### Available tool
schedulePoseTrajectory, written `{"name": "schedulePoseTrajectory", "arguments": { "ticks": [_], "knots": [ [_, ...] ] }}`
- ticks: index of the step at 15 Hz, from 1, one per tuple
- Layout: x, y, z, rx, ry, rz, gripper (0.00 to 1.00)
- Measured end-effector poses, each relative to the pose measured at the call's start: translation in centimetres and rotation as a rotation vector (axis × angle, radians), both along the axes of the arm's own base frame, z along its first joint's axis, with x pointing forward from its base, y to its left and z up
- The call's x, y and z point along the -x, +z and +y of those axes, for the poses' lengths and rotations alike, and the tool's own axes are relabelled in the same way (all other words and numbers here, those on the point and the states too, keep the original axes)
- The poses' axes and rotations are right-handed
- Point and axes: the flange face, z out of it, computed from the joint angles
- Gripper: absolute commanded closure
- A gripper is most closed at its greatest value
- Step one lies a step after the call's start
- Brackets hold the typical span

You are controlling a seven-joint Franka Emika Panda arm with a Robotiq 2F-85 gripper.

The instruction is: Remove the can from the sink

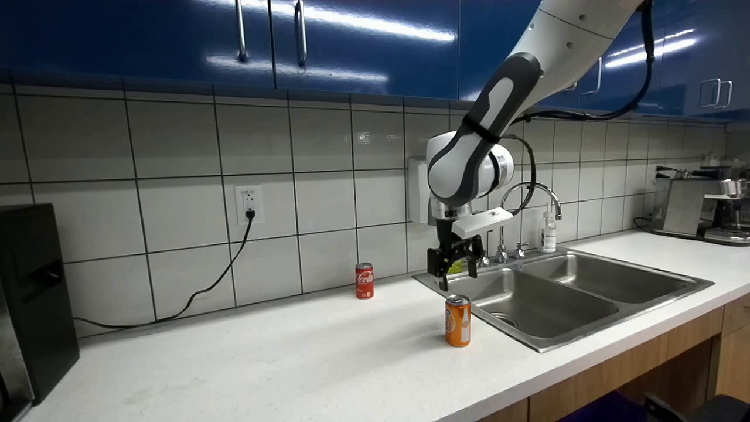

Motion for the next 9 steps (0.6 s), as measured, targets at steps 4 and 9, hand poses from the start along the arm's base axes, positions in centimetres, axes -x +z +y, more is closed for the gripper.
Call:
{"name": "schedulePoseTrajectory", "arguments": {
  "ticks": [4, 9],
  "knots": [
    [1.2, 0.7, -1.3, 0.009, -0.036, 0.049, 0.0],
    [2.7, 1.4, -3.5, 0.011, -0.08, 0.059, 0.0]
  ]
}}
